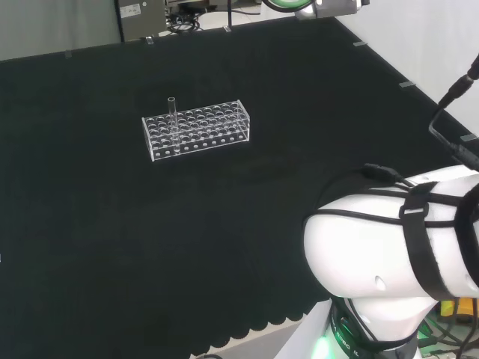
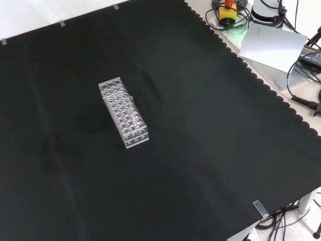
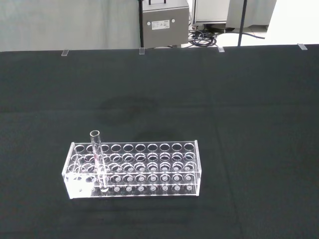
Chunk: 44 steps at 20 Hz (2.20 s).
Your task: Pick up the test tube.
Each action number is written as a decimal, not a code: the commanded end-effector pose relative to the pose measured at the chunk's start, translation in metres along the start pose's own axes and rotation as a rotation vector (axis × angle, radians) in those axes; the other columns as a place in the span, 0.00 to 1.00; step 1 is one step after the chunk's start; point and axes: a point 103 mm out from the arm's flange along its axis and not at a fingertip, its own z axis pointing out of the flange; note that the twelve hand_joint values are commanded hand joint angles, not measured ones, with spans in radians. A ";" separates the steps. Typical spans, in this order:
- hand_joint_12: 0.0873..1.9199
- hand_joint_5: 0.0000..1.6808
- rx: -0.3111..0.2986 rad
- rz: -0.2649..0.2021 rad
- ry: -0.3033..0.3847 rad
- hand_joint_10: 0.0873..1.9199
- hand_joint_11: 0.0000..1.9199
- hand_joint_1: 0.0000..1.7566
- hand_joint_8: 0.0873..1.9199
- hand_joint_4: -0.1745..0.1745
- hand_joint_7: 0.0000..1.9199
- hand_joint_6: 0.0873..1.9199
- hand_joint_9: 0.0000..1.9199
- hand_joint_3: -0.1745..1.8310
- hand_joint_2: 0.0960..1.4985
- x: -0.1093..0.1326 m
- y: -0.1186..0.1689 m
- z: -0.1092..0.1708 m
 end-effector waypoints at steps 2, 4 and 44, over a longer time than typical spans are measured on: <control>0.74 0.03 -0.006 -0.003 -0.015 0.28 0.00 0.33 0.20 0.34 0.00 0.01 0.00 0.34 0.47 -0.001 -0.001 0.001; 0.75 0.04 -0.006 -0.002 -0.018 0.27 0.00 0.33 0.19 0.34 0.00 0.00 0.00 0.32 0.49 -0.003 0.000 0.000; 0.81 0.23 0.203 -0.278 0.038 0.46 0.09 0.46 0.45 0.11 0.23 0.00 0.17 0.33 0.47 0.088 0.184 0.120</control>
